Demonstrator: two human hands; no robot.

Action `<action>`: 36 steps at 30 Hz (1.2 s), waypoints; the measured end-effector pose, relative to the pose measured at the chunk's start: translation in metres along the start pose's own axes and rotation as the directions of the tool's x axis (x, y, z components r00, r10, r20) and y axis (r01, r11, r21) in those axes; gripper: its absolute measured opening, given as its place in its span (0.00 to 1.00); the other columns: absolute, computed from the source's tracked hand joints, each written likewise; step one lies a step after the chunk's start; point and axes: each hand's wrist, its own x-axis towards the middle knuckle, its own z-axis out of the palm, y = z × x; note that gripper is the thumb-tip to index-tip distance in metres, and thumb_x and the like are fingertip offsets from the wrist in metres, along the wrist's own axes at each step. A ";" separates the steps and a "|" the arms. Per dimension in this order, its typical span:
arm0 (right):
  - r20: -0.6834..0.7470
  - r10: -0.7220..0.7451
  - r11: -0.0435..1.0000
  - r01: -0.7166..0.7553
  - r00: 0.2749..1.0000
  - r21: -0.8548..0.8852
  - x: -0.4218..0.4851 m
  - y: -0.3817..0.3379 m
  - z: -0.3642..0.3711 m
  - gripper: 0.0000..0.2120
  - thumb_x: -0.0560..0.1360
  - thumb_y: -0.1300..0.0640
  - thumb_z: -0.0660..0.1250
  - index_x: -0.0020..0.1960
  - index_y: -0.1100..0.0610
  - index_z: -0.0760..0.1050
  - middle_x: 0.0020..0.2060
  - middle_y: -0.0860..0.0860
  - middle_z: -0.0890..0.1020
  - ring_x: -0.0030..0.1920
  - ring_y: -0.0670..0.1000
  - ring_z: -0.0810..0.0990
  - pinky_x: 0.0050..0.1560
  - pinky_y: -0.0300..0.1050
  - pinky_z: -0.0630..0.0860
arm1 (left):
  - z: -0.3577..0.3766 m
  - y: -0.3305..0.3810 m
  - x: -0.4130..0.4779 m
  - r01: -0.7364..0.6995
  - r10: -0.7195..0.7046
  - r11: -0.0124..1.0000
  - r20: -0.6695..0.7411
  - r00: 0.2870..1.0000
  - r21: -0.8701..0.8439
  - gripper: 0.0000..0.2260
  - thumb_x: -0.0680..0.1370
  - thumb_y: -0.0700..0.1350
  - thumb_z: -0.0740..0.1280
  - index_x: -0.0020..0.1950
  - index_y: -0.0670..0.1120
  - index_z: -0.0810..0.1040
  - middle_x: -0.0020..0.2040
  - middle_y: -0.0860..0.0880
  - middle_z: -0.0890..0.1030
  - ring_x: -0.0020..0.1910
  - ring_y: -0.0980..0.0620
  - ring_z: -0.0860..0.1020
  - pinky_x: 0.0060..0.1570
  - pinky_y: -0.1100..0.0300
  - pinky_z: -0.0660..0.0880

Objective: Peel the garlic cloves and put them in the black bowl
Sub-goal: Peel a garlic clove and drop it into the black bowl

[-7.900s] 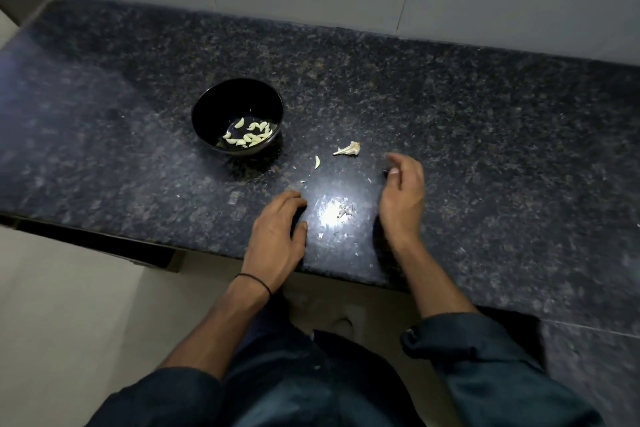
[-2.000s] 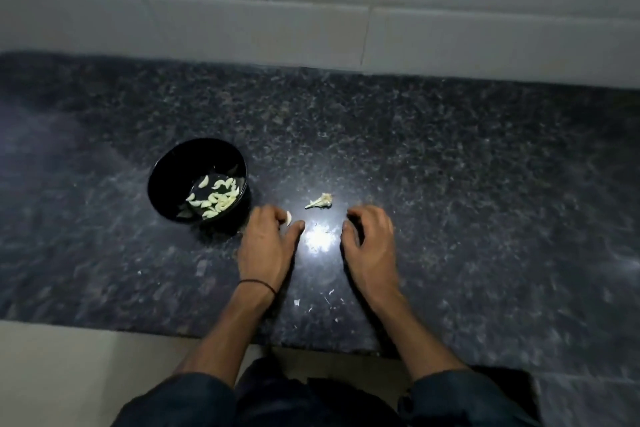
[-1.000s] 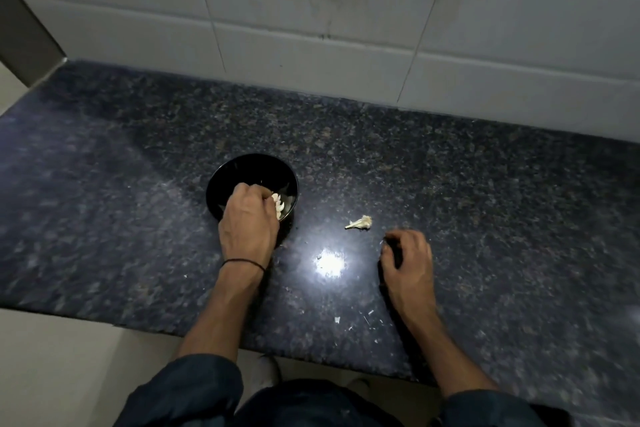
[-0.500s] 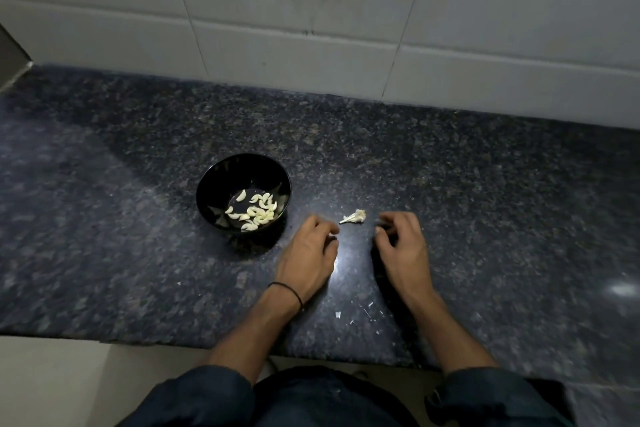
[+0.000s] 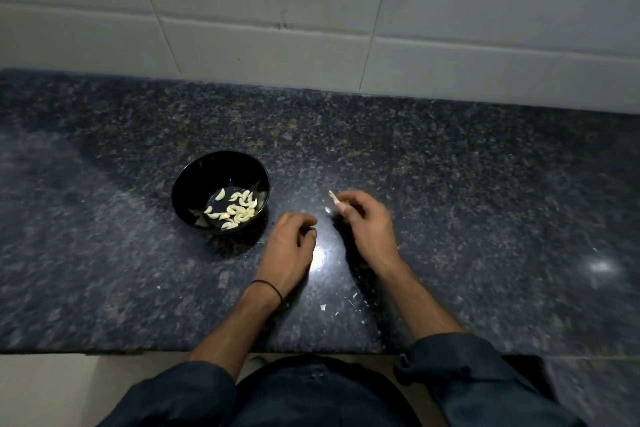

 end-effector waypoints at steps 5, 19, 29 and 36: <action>0.116 0.302 0.751 -0.311 0.946 0.582 -0.015 -0.016 -0.002 0.04 0.83 0.61 0.64 0.55 0.61 0.74 0.48 0.62 0.85 0.41 0.58 0.81 0.40 0.52 0.80 | -0.004 0.025 0.007 0.193 -0.204 0.915 0.006 0.979 -0.354 0.07 0.80 0.40 0.68 0.52 0.52 0.82 0.47 0.48 0.84 0.45 0.45 0.83 0.43 0.56 0.81; 0.070 0.215 0.785 -0.215 0.974 0.580 -0.038 -0.022 -0.007 0.04 0.82 0.60 0.66 0.50 0.59 0.78 0.44 0.58 0.85 0.37 0.49 0.81 0.42 0.43 0.80 | -0.004 0.066 0.005 0.074 -0.083 0.949 -0.016 0.996 -0.307 0.03 0.76 0.42 0.73 0.47 0.49 0.85 0.45 0.52 0.84 0.43 0.58 0.81 0.44 0.67 0.75; 0.021 0.223 0.848 -0.205 0.975 0.488 -0.044 -0.024 -0.011 0.04 0.80 0.60 0.68 0.48 0.55 0.81 0.38 0.56 0.83 0.38 0.55 0.80 0.42 0.61 0.79 | -0.004 0.063 0.004 0.163 -0.172 0.905 0.014 0.985 -0.393 0.02 0.75 0.41 0.75 0.43 0.47 0.86 0.40 0.52 0.86 0.40 0.58 0.82 0.46 0.61 0.77; 0.009 0.301 0.831 -0.267 0.954 0.488 -0.045 -0.023 -0.009 0.04 0.79 0.63 0.69 0.51 0.60 0.82 0.35 0.58 0.82 0.38 0.58 0.80 0.39 0.58 0.80 | 0.000 0.055 0.001 0.197 -0.193 0.905 0.050 0.980 -0.377 0.02 0.77 0.41 0.73 0.45 0.45 0.86 0.41 0.50 0.86 0.42 0.52 0.84 0.49 0.52 0.80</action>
